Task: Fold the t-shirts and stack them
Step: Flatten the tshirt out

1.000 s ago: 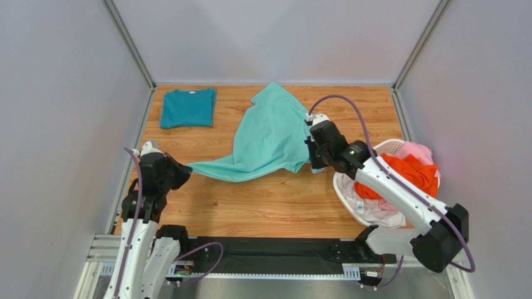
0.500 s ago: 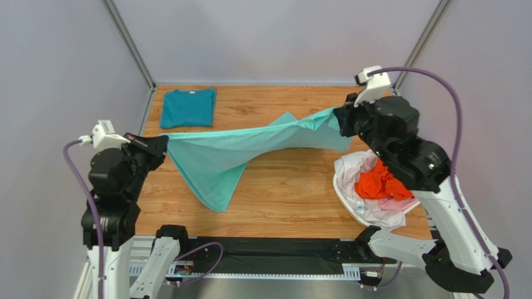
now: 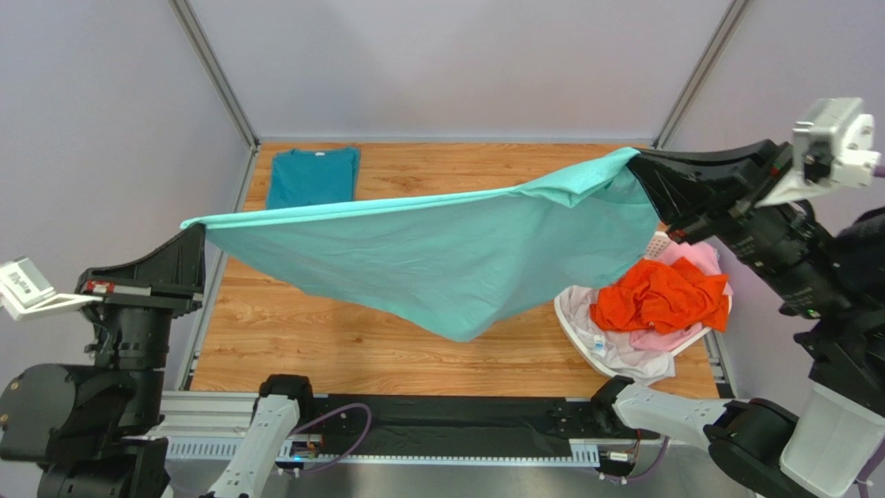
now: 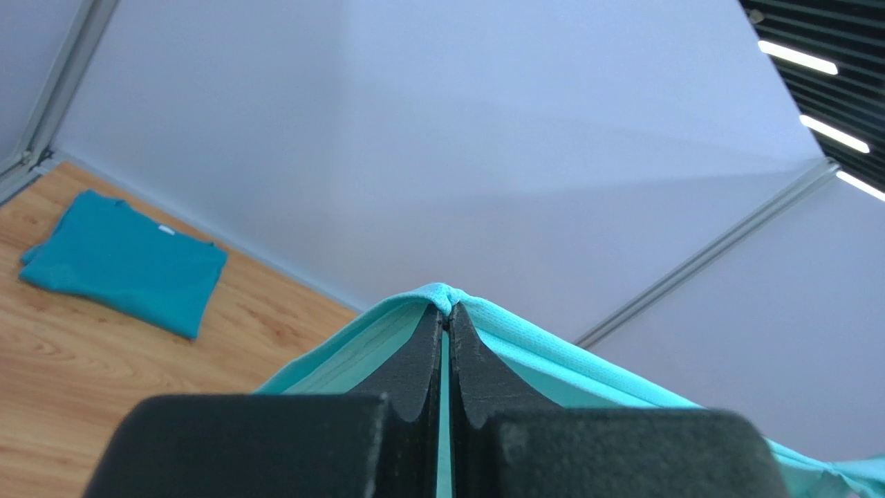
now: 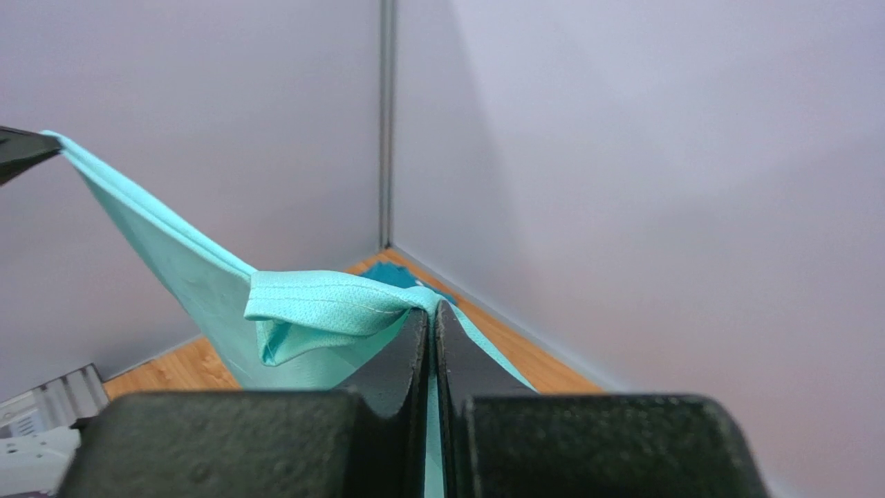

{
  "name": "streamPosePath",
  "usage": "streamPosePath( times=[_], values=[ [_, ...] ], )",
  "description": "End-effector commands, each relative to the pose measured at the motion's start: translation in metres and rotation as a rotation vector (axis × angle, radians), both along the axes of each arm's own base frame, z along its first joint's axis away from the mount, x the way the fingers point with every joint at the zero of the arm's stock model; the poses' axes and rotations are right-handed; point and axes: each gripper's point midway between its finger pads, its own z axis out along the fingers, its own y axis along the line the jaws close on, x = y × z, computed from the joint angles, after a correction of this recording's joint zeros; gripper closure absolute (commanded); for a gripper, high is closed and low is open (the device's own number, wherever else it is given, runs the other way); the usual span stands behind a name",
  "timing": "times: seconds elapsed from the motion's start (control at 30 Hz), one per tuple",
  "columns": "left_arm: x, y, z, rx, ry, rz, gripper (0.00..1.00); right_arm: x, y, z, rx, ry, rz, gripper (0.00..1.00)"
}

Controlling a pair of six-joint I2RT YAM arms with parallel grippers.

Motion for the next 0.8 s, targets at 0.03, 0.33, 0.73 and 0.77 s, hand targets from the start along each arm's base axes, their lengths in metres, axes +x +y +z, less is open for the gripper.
streamPosePath(
  times=[0.03, 0.33, 0.73, 0.77],
  values=[
    [-0.017, -0.003, 0.012, 0.041, -0.034, -0.017, 1.00, -0.052, -0.002, 0.030, 0.012, -0.151, 0.167, 1.00],
    [-0.006, 0.001, 0.016, 0.057, -0.017, 0.008, 1.00, -0.032, 0.010, 0.031, -0.012, -0.154, 0.150, 1.00],
    [0.181, 0.018, -0.150, 0.097, 0.520, 0.144, 1.00, 0.188, 0.060, -0.156, -0.339, 0.254, -0.277, 1.00],
    [0.202, 0.019, -0.174, 0.106, 0.594, 0.156, 1.00, 0.201, 0.060, -0.171, -0.353, 0.287, -0.288, 1.00]
  ],
)
